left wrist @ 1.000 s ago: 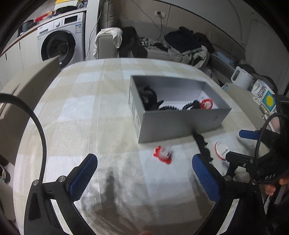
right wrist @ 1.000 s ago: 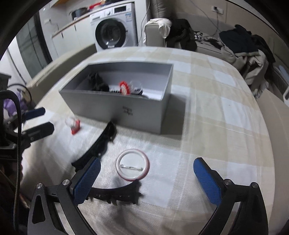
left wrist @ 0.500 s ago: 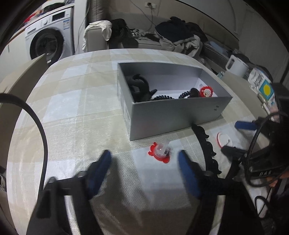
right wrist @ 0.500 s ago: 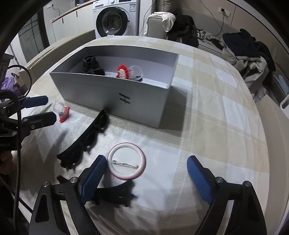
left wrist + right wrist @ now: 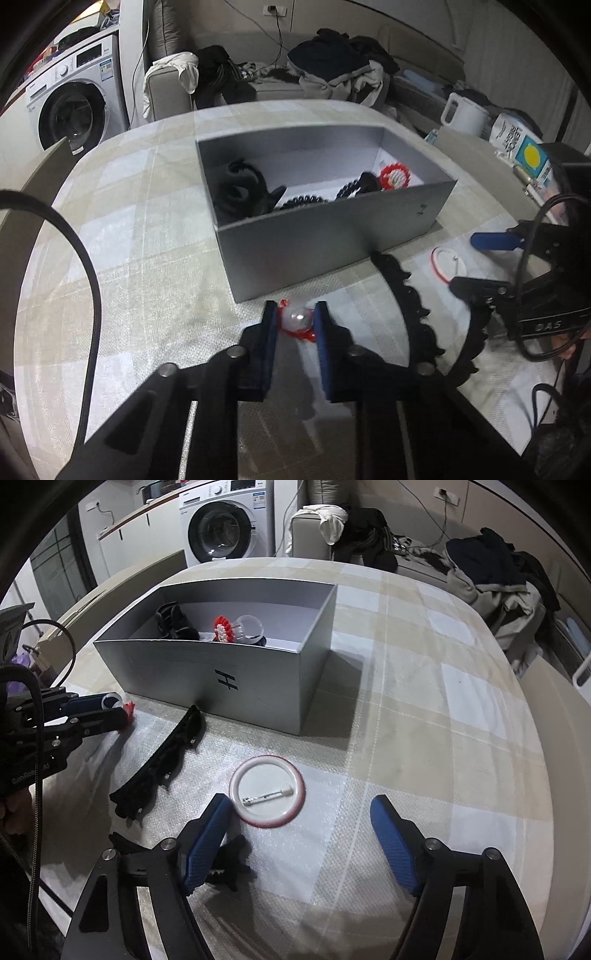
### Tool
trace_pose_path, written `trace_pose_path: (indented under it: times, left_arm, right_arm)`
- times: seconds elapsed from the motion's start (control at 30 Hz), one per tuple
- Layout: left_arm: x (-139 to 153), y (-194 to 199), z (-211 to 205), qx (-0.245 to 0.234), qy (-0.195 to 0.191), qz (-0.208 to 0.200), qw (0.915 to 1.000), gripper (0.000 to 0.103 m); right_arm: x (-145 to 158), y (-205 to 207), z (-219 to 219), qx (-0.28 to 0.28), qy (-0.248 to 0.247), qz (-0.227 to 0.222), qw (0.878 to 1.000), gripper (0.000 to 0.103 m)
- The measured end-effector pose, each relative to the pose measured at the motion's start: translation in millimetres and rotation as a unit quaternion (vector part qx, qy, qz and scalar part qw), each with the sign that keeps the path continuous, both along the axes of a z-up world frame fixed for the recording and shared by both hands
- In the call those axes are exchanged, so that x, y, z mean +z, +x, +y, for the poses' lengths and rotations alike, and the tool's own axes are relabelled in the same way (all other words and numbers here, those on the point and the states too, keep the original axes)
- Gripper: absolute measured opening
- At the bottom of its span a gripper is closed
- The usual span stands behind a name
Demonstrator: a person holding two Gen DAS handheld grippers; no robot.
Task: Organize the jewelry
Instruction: 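Grasp a small red-and-clear clip with the left tool while the right tool grasps the white-red ring, then carry the clip and ring into the grey box and open both tools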
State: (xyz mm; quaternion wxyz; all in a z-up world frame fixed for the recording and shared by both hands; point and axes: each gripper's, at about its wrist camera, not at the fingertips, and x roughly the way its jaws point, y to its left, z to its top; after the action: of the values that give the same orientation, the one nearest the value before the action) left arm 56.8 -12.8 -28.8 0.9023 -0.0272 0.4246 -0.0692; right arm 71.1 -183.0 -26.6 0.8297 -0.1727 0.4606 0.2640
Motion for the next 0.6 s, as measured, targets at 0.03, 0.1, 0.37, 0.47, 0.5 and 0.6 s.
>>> trace_pose_path:
  times: [0.03, 0.1, 0.37, 0.47, 0.5, 0.6]
  left_arm:
    - [1.3, -0.3, 0.3, -0.002, -0.005, -0.002, 1.0, 0.013]
    - [2.9, -1.8, 0.5, -0.003, -0.008, -0.004, 1.0, 0.013]
    - [12.1, -10.4, 1.9, -0.001, -0.033, -0.022, 0.9992, 0.013]
    - [16.7, -11.6, 2.3, 0.001, -0.036, -0.031, 0.9989, 0.013]
    - [18.1, -12.0, 2.5, 0.001, -0.036, -0.034, 0.9988, 0.013]
    - [23.1, -13.3, 2.2, 0.004, -0.034, -0.042, 0.9985, 0.013]
  right_arm:
    - [-0.5, 0.3, 1.4, 0.002, 0.001, 0.0, 1.0, 0.076]
    - [-0.6, 1.4, 5.0, 0.006, 0.002, -0.002, 1.0, 0.073]
    - [0.4, -4.7, 8.3, 0.026, 0.012, -0.013, 1.0, 0.041]
    - [1.0, -3.8, 6.6, 0.025, 0.02, -0.012, 0.999, 0.041]
    - [1.2, -3.1, 5.9, 0.023, 0.025, -0.011, 0.999, 0.041]
    - [4.5, -1.8, 0.0, 0.018, 0.051, 0.001, 0.999, 0.041]
